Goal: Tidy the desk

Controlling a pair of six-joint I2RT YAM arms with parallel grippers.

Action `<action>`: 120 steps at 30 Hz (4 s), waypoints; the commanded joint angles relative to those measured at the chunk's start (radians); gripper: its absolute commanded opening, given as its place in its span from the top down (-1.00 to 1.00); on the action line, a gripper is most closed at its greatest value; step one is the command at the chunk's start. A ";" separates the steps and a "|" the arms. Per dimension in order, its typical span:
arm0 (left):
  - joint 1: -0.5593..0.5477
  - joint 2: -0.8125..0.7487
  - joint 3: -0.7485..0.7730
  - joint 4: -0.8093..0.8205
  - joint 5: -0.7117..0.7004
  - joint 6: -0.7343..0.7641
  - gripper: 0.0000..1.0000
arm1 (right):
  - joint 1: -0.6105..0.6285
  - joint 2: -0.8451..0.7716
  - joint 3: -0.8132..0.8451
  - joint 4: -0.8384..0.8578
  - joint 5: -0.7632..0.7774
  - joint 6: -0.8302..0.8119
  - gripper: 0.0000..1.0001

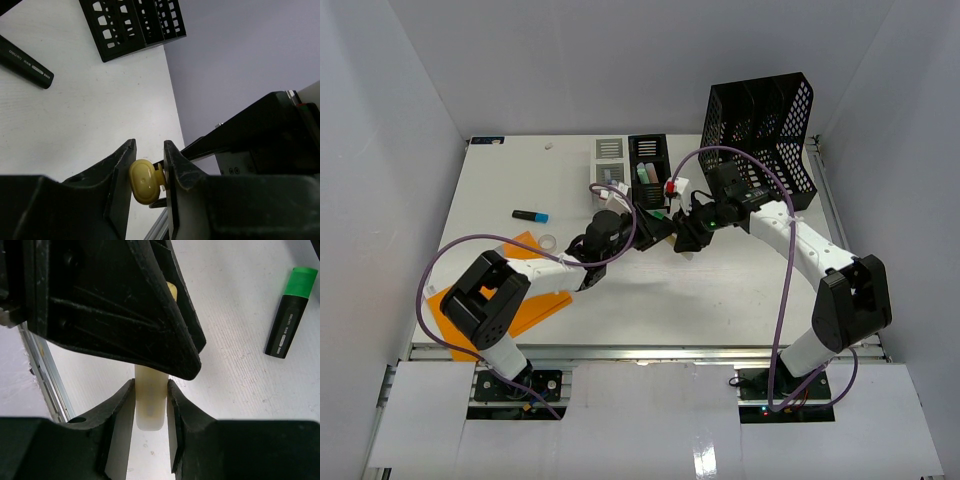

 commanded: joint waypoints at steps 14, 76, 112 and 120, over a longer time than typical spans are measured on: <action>0.022 -0.131 0.152 -0.344 -0.206 0.351 0.78 | -0.080 -0.162 -0.108 0.015 -0.219 -0.159 -0.52; 0.168 -0.274 0.344 -0.470 0.004 0.743 -0.96 | -0.288 -0.385 -0.489 0.283 -0.203 -0.178 -0.57; 0.210 -0.995 -0.212 -0.620 -0.047 0.856 -0.96 | -0.002 0.354 -0.103 0.807 0.461 0.073 -0.39; 0.210 -0.996 -0.218 -0.611 -0.034 0.854 -0.96 | -0.002 0.408 -0.026 0.684 0.437 0.068 -0.07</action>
